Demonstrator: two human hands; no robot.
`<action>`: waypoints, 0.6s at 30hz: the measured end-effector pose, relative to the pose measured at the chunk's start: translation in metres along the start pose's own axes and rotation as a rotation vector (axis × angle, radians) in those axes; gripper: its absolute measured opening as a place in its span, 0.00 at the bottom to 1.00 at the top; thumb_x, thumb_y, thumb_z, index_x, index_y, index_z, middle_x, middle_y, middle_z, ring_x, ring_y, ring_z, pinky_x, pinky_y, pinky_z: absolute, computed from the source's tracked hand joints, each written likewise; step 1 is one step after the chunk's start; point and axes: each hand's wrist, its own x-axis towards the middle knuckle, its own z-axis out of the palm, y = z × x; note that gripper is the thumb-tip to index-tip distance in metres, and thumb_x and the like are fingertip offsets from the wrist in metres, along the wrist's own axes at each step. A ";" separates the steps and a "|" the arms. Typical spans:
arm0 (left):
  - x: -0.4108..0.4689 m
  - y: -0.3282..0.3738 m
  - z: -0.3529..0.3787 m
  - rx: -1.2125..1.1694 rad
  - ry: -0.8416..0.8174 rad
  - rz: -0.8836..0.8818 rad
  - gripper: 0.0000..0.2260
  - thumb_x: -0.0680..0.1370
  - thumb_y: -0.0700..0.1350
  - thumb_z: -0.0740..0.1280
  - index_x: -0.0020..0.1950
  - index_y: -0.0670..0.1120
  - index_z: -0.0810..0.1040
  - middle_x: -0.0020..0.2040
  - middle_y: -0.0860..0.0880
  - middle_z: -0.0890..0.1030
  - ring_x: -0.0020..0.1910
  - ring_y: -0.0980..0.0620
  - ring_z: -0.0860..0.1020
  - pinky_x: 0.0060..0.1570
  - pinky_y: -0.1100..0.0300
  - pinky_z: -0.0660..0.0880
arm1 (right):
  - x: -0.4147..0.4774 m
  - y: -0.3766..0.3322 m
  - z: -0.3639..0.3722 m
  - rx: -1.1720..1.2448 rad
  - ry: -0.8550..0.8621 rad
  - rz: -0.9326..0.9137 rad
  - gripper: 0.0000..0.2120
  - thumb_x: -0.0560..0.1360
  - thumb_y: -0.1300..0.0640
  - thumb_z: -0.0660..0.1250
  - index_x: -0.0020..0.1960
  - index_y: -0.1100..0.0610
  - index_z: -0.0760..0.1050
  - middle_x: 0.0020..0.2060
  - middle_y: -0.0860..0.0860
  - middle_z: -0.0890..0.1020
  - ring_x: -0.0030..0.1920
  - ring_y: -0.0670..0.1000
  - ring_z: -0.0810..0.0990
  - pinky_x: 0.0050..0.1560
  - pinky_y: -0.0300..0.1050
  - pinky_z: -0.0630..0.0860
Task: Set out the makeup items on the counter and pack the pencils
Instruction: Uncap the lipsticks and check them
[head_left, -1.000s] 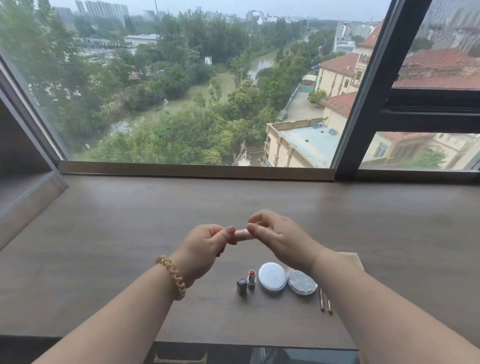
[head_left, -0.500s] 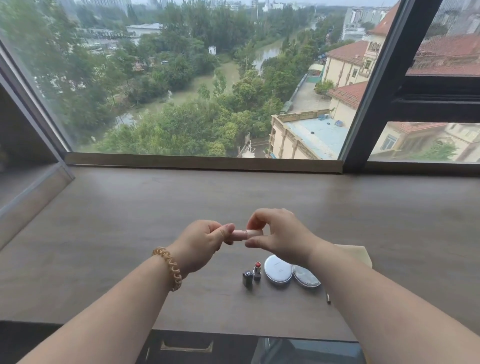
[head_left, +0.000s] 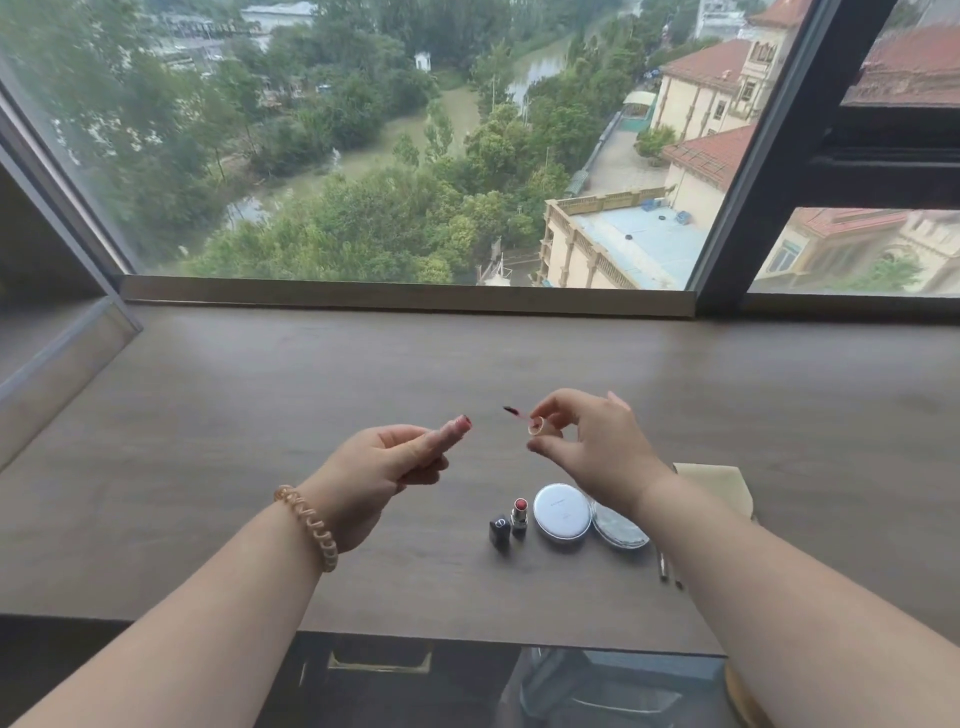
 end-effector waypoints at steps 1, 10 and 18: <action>0.001 -0.005 0.000 -0.026 0.016 -0.021 0.17 0.66 0.60 0.74 0.43 0.48 0.83 0.38 0.51 0.82 0.37 0.54 0.79 0.49 0.57 0.70 | -0.001 0.002 0.003 0.067 0.003 0.037 0.07 0.69 0.53 0.73 0.42 0.48 0.75 0.36 0.41 0.80 0.42 0.41 0.78 0.65 0.51 0.63; 0.018 -0.063 0.013 -0.147 0.109 -0.054 0.07 0.74 0.36 0.68 0.50 0.42 0.74 0.46 0.43 0.85 0.42 0.52 0.83 0.42 0.68 0.76 | 0.037 0.021 0.043 0.130 -0.246 0.219 0.07 0.64 0.53 0.74 0.39 0.47 0.77 0.34 0.43 0.79 0.38 0.46 0.76 0.57 0.56 0.72; 0.068 -0.112 0.027 0.267 0.175 -0.025 0.04 0.72 0.48 0.71 0.41 0.54 0.77 0.42 0.54 0.83 0.45 0.54 0.80 0.49 0.56 0.76 | 0.073 0.060 0.088 -0.062 -0.587 0.129 0.05 0.63 0.52 0.73 0.39 0.46 0.80 0.33 0.43 0.80 0.35 0.45 0.77 0.47 0.45 0.75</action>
